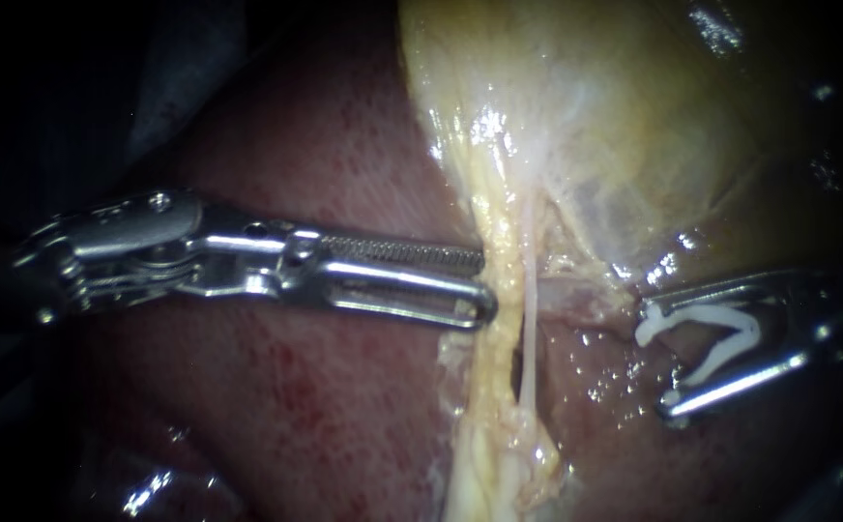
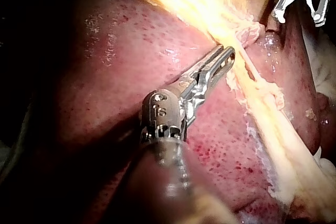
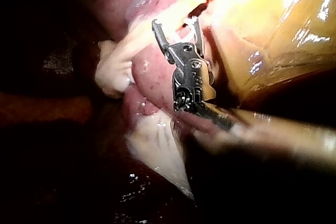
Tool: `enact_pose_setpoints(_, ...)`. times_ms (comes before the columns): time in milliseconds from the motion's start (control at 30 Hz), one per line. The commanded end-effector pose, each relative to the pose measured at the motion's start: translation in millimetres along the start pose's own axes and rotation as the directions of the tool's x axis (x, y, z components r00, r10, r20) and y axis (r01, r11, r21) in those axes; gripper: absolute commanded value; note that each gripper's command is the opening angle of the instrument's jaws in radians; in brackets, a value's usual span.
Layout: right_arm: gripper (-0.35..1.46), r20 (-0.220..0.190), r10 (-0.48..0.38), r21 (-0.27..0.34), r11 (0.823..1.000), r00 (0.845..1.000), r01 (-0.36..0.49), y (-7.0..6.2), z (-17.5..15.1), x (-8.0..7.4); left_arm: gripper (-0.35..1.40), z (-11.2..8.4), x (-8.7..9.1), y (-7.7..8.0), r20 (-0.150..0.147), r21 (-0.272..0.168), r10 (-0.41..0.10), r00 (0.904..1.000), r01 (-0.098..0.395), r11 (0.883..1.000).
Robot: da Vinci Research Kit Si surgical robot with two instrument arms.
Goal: Grabbing gallbladder
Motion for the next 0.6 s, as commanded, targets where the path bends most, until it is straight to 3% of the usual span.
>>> enact_pose_setpoints(33,0.59,0.000,0.000,0.000,1.000,1.000,0.000,0.0,0.0,0.0,-0.10,-0.1,-0.1,0.1,-0.001,-0.001,-0.001,1.0000,0.001,1.000)
enact_pose_setpoints(200,0.59,0.000,0.000,0.000,1.000,1.000,0.000,0.0,0.0,0.0,-0.35,-0.3,0.0,0.4,-0.007,-0.002,-0.012,0.9999,0.012,1.000)
enact_pose_setpoints(600,0.59,0.000,0.000,0.000,1.000,1.000,0.000,0.0,0.0,0.0,-0.35,-1.0,0.3,0.2,-0.019,-0.004,-0.035,0.9992,0.035,0.999)
